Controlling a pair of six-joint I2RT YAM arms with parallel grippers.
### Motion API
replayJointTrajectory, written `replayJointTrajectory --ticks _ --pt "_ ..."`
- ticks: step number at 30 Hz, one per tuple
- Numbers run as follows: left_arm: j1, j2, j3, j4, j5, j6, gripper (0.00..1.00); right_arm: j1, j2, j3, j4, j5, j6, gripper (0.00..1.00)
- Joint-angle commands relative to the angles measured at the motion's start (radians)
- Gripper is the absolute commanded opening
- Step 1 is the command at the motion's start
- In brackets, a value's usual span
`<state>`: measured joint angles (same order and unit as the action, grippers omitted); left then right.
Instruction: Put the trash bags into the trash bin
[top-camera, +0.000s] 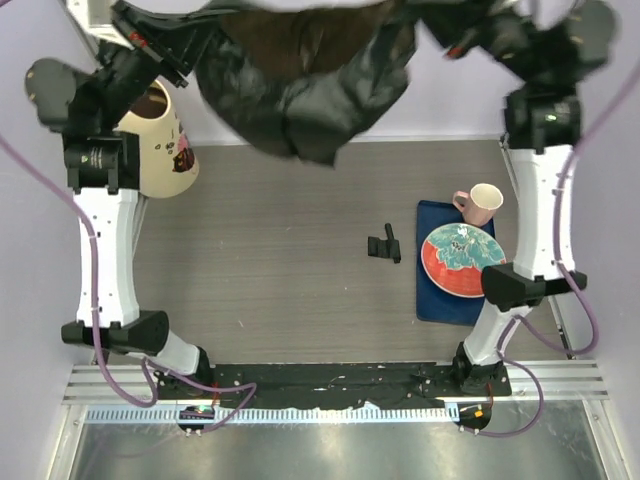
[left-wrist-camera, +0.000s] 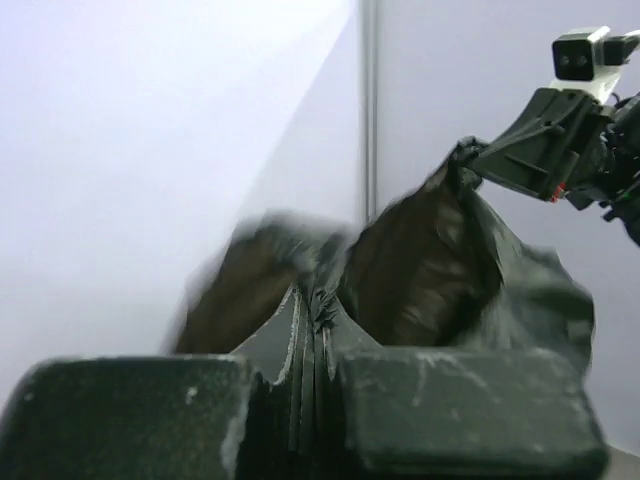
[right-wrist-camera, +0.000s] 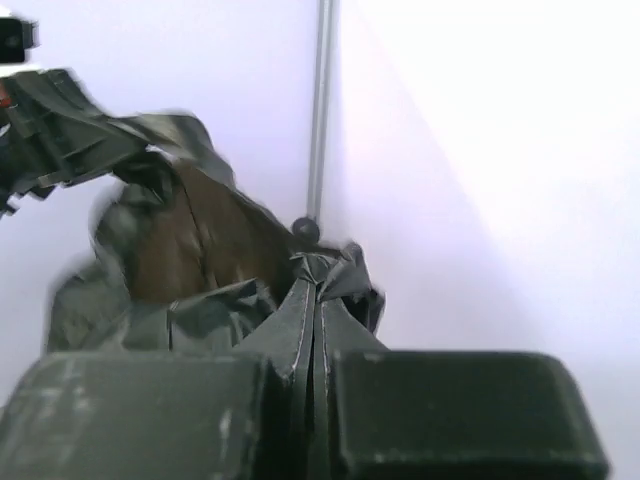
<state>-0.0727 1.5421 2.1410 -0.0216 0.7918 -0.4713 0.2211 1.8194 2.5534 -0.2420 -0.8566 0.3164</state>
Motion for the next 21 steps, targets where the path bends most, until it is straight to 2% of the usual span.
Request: replayJointTrajectory --ticks 1,2,3,4,5,6,7,8,9,10,11,12,13,14,15,16,17,18,19,20,21 --pt "-0.086 -0.063 -0.188 0.356 -0.040 -0.118 0.00 -0.002 -0.099 -0.168 0.331 -0.070 0.253 0.01" --pt "-0.122 -0.138 -0.282 0.241 0.015 0.084 0.00 0.030 -0.165 -0.324 0.282 -0.076 0.128 0.01" --pt "-0.160 -0.173 -0.376 0.118 0.017 0.223 0.00 0.061 -0.225 -0.631 0.209 -0.058 -0.005 0.01" --pt "-0.239 -0.200 -0.559 -0.029 -0.009 0.359 0.00 0.133 -0.280 -0.747 0.100 -0.044 -0.171 0.01" --pt "-0.274 -0.221 -0.651 -0.278 -0.102 0.513 0.00 0.173 -0.317 -0.834 -0.221 0.029 -0.357 0.01" --pt "-0.298 -0.226 -0.732 -0.373 -0.153 0.660 0.00 0.199 -0.313 -0.993 -0.315 0.118 -0.589 0.01" --pt "-0.311 -0.212 -0.853 -0.440 -0.186 0.683 0.00 0.208 -0.298 -1.050 -0.392 0.211 -0.629 0.01" --pt "-0.311 -0.189 -0.881 -0.594 -0.175 0.713 0.00 0.205 -0.249 -1.090 -0.516 0.235 -0.652 0.01" --pt "-0.315 -0.133 -0.891 -0.674 -0.164 0.756 0.00 0.207 -0.229 -1.123 -0.572 0.247 -0.709 0.01" --pt "-0.318 -0.108 -0.879 -0.730 -0.158 0.755 0.00 0.213 -0.210 -1.113 -0.636 0.237 -0.753 0.01" --pt "-0.317 -0.085 -0.845 -0.862 -0.142 0.766 0.00 0.215 -0.198 -1.099 -0.725 0.220 -0.764 0.01" --pt "-0.318 -0.056 -0.804 -0.912 -0.070 0.781 0.00 0.213 -0.203 -1.057 -0.747 0.187 -0.769 0.01" --pt "-0.309 -0.054 -0.688 -0.946 -0.015 0.784 0.00 0.215 -0.210 -1.015 -0.772 0.089 -0.781 0.01" --pt "-0.302 -0.056 -0.615 -0.942 0.047 0.755 0.00 0.215 -0.212 -0.960 -0.775 0.029 -0.758 0.01" --pt "-0.296 -0.062 -0.542 -0.884 0.091 0.703 0.00 0.215 -0.198 -0.799 -0.755 -0.032 -0.707 0.01" --pt "-0.273 -0.063 -0.389 -0.674 0.128 0.528 0.00 0.212 -0.178 -0.689 -0.725 -0.088 -0.579 0.01" --pt "-0.256 -0.059 -0.319 -0.526 0.109 0.411 0.00 0.210 -0.152 -0.571 -0.598 -0.157 -0.475 0.01" --pt "-0.233 -0.047 -0.258 -0.367 0.074 0.299 0.00 0.184 -0.088 -0.351 -0.488 -0.157 -0.367 0.01" --pt "-0.179 -0.009 -0.140 -0.084 -0.047 0.084 0.00 0.160 -0.057 -0.255 -0.361 -0.141 -0.136 0.01" --pt "-0.156 0.021 -0.062 0.001 -0.105 0.032 0.00 0.129 -0.022 -0.169 -0.103 -0.062 -0.031 0.01" --pt "-0.138 0.060 0.135 0.041 -0.162 0.011 0.00 0.047 0.025 -0.041 0.026 -0.014 0.069 0.01"
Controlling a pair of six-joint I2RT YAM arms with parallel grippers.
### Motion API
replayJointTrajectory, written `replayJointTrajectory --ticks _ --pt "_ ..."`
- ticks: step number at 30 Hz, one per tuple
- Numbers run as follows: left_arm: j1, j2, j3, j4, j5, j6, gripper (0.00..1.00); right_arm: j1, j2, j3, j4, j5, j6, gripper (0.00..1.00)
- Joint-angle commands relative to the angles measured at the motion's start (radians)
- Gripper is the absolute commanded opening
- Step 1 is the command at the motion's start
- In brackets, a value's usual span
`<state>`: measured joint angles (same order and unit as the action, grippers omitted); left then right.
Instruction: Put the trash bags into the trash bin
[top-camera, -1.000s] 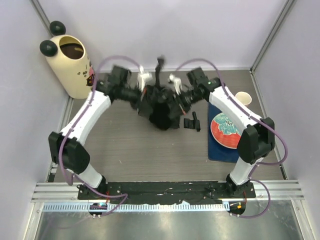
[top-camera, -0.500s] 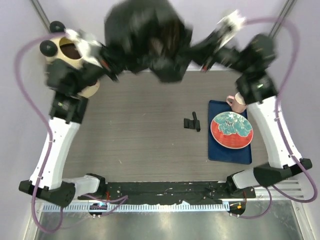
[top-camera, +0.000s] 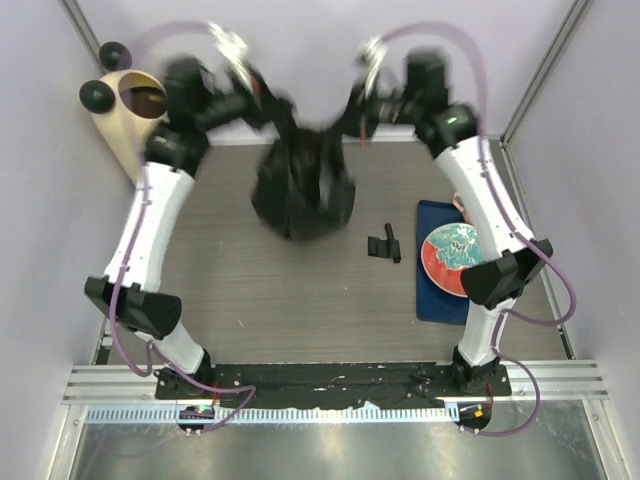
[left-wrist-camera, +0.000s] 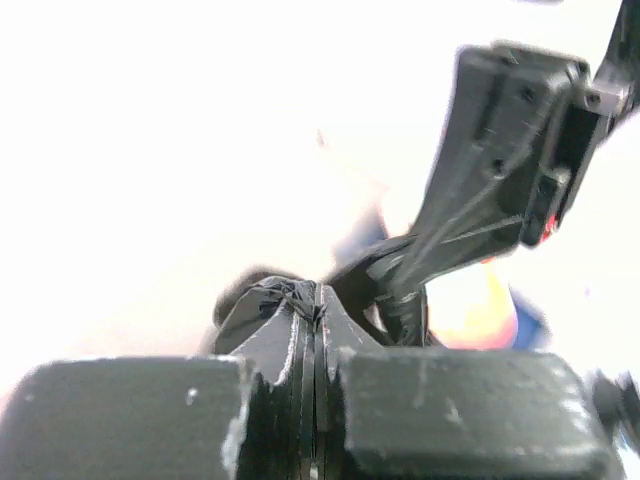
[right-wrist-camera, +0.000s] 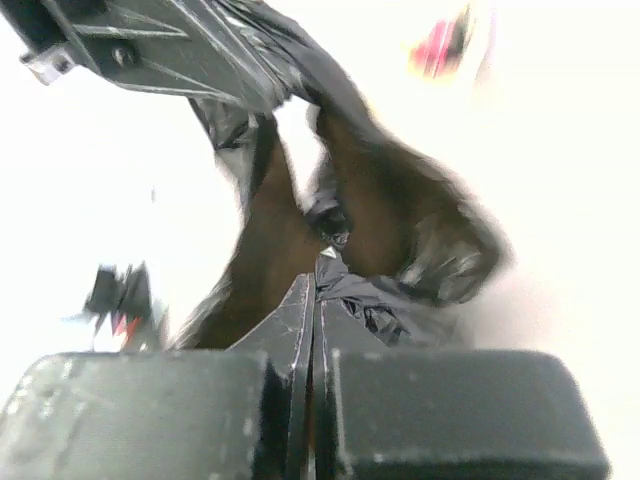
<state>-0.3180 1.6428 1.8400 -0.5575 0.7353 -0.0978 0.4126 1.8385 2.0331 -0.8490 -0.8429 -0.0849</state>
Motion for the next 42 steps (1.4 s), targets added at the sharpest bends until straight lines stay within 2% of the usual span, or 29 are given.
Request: replayJointTrajectory --ticks 1,2,4,5,6,7,8,9,10,11,12,13,14,17,18,20,21,23,24,25,26,27,28,30,31,32,34,36,42 --pt "0.111 0.012 0.523 0.614 -0.138 -0.356 0.00 -0.179 0.025 0.522 0.892 0.002 0.683 0.01" --pt "0.112 0.012 0.568 0.660 -0.119 -0.350 0.00 -0.207 0.030 0.551 0.983 0.030 0.735 0.01" --pt "0.109 -0.091 0.417 0.881 -0.007 -0.379 0.00 -0.192 -0.048 0.498 1.073 -0.008 0.729 0.01" --pt "0.097 -0.139 0.304 0.937 0.028 -0.358 0.00 -0.167 -0.095 0.416 1.061 -0.046 0.624 0.01" --pt "0.052 -0.185 0.083 0.930 0.064 -0.292 0.00 -0.138 -0.166 0.180 1.011 -0.073 0.525 0.01" --pt "0.021 -0.233 -0.015 0.693 0.120 -0.154 0.00 -0.062 -0.271 0.050 0.788 -0.056 0.398 0.01" --pt "-0.010 -0.279 -0.095 0.483 0.090 0.174 0.00 -0.023 -0.301 -0.150 0.616 -0.033 0.001 0.01" --pt "-0.066 -0.276 -0.260 0.299 -0.006 0.311 0.00 0.024 -0.309 -0.244 0.434 0.143 -0.150 0.01" --pt "-0.081 -0.253 -0.333 0.023 -0.092 0.389 0.00 0.061 -0.303 -0.352 0.221 0.224 -0.261 0.01" --pt "-0.081 -0.153 -0.381 -0.121 -0.150 0.535 0.00 0.068 -0.239 -0.437 0.112 0.273 -0.354 0.01" --pt "-0.081 -0.106 -0.439 -0.251 -0.148 0.582 0.00 0.065 -0.214 -0.564 0.032 0.330 -0.437 0.01" --pt "-0.079 -0.069 -0.441 -0.485 -0.116 0.631 0.00 0.057 -0.196 -0.617 -0.055 0.318 -0.446 0.01" --pt "-0.079 -0.054 -0.438 -0.575 0.039 0.677 0.00 0.058 -0.199 -0.640 -0.124 0.276 -0.482 0.01" --pt "-0.079 -0.182 -0.409 -0.697 0.293 0.705 0.00 0.078 -0.296 -0.605 -0.245 0.047 -0.513 0.01" --pt "-0.079 -0.254 -0.369 -0.580 0.317 0.572 0.00 0.084 -0.309 -0.562 -0.268 -0.011 -0.515 0.01" --pt "-0.056 -0.279 -0.287 -0.489 0.348 0.509 0.00 0.089 -0.309 -0.379 -0.280 -0.169 -0.433 0.01" --pt "-0.047 -0.264 -0.181 -0.340 0.366 0.354 0.00 0.088 -0.289 -0.310 -0.256 -0.212 -0.374 0.01" --pt "0.008 -0.217 -0.005 -0.109 0.387 0.118 0.00 0.074 -0.246 -0.079 -0.095 -0.269 -0.144 0.01" --pt "0.040 -0.184 0.057 0.208 0.350 -0.026 0.00 0.034 -0.195 0.005 -0.014 -0.259 -0.054 0.01" --pt "0.075 -0.116 0.115 0.385 0.298 -0.356 0.00 -0.007 -0.167 0.082 0.206 -0.237 0.135 0.01" --pt "0.145 -0.083 0.219 0.538 0.244 -0.485 0.00 -0.052 -0.138 0.210 0.340 -0.207 0.283 0.01" --pt "0.173 -0.052 0.276 0.696 0.195 -0.569 0.00 -0.145 -0.078 0.257 0.651 -0.196 0.430 0.01" --pt "0.189 0.010 0.330 0.708 0.150 -0.648 0.00 -0.182 -0.056 0.280 0.823 -0.196 0.775 0.01" --pt "0.180 0.058 0.427 0.682 0.215 -0.663 0.00 -0.216 -0.024 0.286 1.080 -0.214 0.963 0.01" --pt "0.174 0.072 0.418 0.688 0.263 -0.693 0.00 -0.206 -0.036 0.283 1.049 -0.219 0.938 0.01" --pt "0.171 0.065 0.347 0.697 0.265 -0.727 0.00 -0.193 -0.056 0.197 1.045 -0.234 0.912 0.01" --pt "0.171 0.042 0.231 0.854 0.269 -0.807 0.00 -0.170 -0.138 0.049 1.201 -0.236 0.957 0.01" --pt "0.157 0.006 0.111 0.903 0.263 -0.838 0.00 -0.156 -0.168 -0.097 1.281 -0.231 0.999 0.01" --pt "0.068 -0.032 -0.030 0.825 0.285 -0.637 0.00 -0.141 -0.188 -0.154 1.150 -0.193 0.831 0.01"
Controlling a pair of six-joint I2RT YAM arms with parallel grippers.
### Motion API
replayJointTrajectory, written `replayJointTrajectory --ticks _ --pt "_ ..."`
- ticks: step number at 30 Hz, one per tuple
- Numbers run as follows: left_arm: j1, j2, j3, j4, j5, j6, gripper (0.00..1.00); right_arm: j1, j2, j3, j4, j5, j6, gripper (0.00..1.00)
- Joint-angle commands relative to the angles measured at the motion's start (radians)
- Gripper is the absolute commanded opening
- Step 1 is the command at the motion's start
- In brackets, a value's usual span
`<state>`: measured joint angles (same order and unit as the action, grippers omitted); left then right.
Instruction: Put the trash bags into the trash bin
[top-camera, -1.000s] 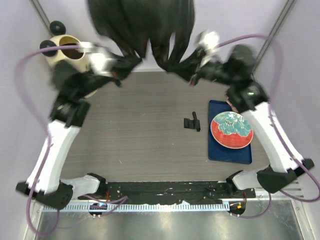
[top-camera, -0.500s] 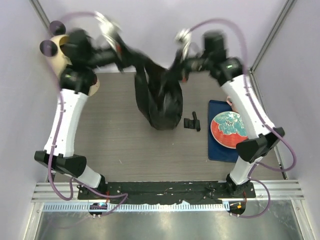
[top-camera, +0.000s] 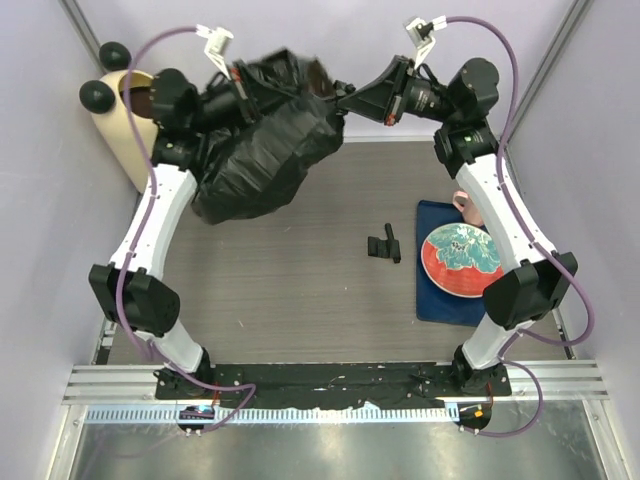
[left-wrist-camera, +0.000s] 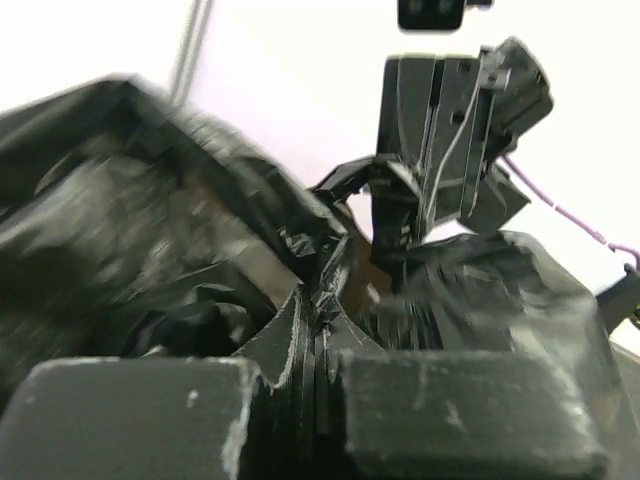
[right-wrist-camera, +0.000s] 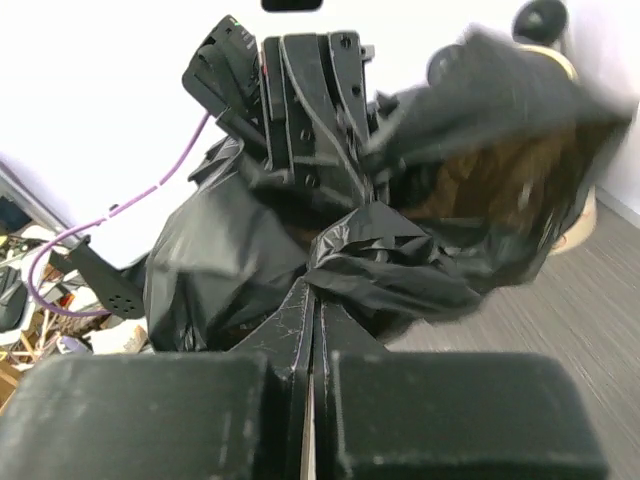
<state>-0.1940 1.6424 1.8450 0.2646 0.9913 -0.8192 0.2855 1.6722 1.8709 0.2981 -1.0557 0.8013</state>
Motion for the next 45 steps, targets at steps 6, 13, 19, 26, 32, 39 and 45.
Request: replayJointTrajectory --ticks 6,13,19,26,32,39,45 --pt "-0.071 0.165 0.133 -0.054 -0.091 0.184 0.00 -0.095 0.056 0.103 -0.103 0.140 -0.186 0.01" --pt "-0.100 0.555 0.841 0.006 -0.105 0.073 0.00 -0.189 0.162 0.333 -0.034 0.197 -0.113 0.01" --pt "-0.137 0.400 0.393 0.287 -0.010 -0.049 0.02 -0.181 0.083 0.159 0.044 0.145 -0.024 0.01" --pt "-0.153 0.330 0.062 0.571 0.075 -0.297 0.34 -0.108 -0.014 -0.232 0.188 0.053 0.111 0.01" --pt "-0.189 0.390 -0.035 0.807 0.190 -0.489 0.61 -0.091 -0.020 -0.337 0.179 0.025 0.093 0.01" --pt "-0.206 0.408 -0.116 0.826 0.159 -0.443 0.63 -0.088 -0.017 -0.392 0.236 0.010 0.160 0.01" --pt "-0.208 0.387 -0.138 0.673 0.145 -0.310 0.51 -0.088 -0.022 -0.394 0.216 0.019 0.148 0.01"
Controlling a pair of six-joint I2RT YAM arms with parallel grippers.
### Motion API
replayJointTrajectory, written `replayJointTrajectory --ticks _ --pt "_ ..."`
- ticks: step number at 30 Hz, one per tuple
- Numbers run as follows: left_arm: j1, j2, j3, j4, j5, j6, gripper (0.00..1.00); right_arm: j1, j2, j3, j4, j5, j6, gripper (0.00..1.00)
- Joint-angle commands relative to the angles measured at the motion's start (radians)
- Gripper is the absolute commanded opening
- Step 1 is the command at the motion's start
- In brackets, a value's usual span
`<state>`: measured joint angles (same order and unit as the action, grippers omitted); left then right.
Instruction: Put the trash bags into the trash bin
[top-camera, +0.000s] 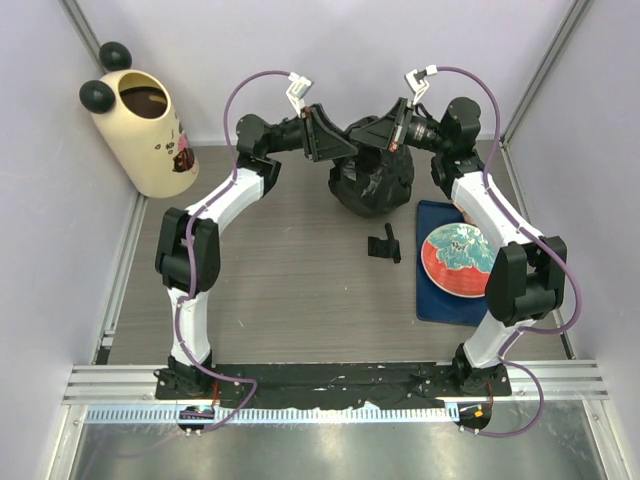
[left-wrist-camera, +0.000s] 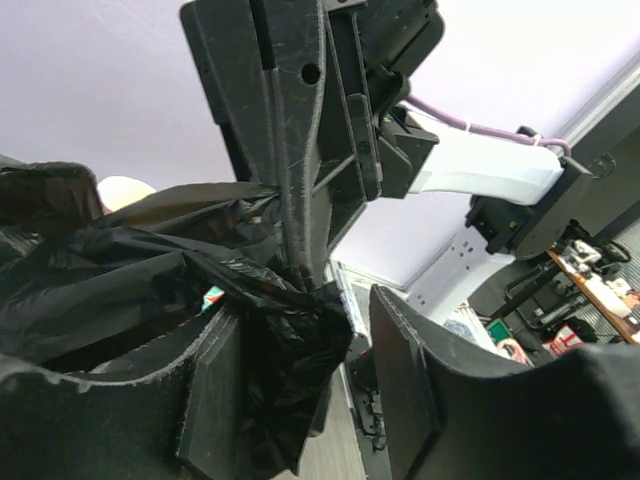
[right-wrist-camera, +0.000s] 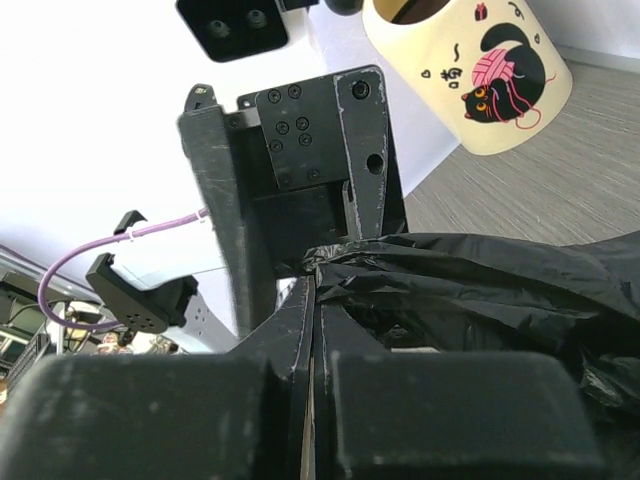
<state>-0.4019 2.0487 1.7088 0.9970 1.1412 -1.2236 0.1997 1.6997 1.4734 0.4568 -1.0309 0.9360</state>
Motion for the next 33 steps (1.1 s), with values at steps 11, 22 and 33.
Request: replayJointTrajectory --ticks 11,22,33 --pt "-0.002 -0.090 0.003 -0.432 -0.106 0.297 0.00 -0.025 -0.185 -0.080 -0.341 0.008 -0.343 0.73" --pt "-0.051 -0.157 -0.021 -0.517 -0.305 0.167 0.00 0.053 -0.261 -0.205 -0.348 0.222 -0.658 0.79" --pt "-0.064 -0.179 -0.046 -0.460 -0.353 0.084 0.00 0.101 -0.290 -0.232 -0.225 0.379 -0.767 0.79"
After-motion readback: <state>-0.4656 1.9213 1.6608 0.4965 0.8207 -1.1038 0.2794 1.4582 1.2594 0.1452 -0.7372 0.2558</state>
